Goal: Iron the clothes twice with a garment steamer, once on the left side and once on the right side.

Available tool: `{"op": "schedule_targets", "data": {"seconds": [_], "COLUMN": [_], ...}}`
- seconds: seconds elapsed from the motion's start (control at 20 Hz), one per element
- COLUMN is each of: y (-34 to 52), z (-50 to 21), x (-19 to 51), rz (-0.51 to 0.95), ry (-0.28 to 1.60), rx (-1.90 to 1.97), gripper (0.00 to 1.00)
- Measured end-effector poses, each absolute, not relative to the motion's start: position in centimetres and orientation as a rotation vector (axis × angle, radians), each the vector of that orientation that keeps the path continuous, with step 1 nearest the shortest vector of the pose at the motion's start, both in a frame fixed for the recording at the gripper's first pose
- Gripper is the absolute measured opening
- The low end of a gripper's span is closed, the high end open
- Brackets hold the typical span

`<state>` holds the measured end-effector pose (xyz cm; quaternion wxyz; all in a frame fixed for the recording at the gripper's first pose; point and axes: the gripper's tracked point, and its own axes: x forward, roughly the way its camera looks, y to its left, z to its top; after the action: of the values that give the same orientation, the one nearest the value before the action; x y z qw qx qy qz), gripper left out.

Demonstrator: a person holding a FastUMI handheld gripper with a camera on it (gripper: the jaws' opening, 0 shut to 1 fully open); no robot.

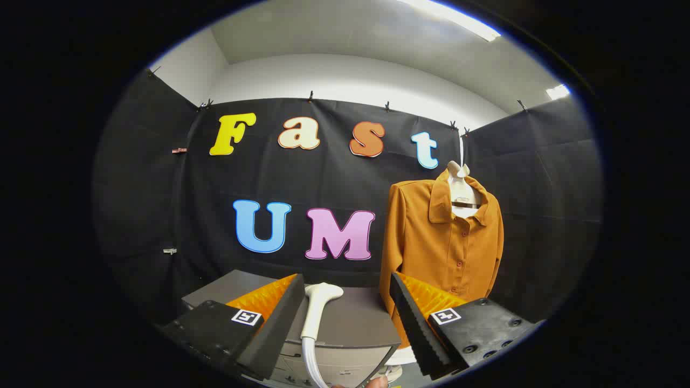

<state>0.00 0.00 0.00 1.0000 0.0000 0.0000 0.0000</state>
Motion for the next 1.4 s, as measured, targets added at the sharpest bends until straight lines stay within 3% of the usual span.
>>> {"op": "schedule_targets", "data": {"seconds": [1.4], "y": [1.2], "z": [1.9], "x": [-1.0], "rz": [-0.031], "ry": [-0.052], "rx": [0.001], "gripper": [0.98]}}
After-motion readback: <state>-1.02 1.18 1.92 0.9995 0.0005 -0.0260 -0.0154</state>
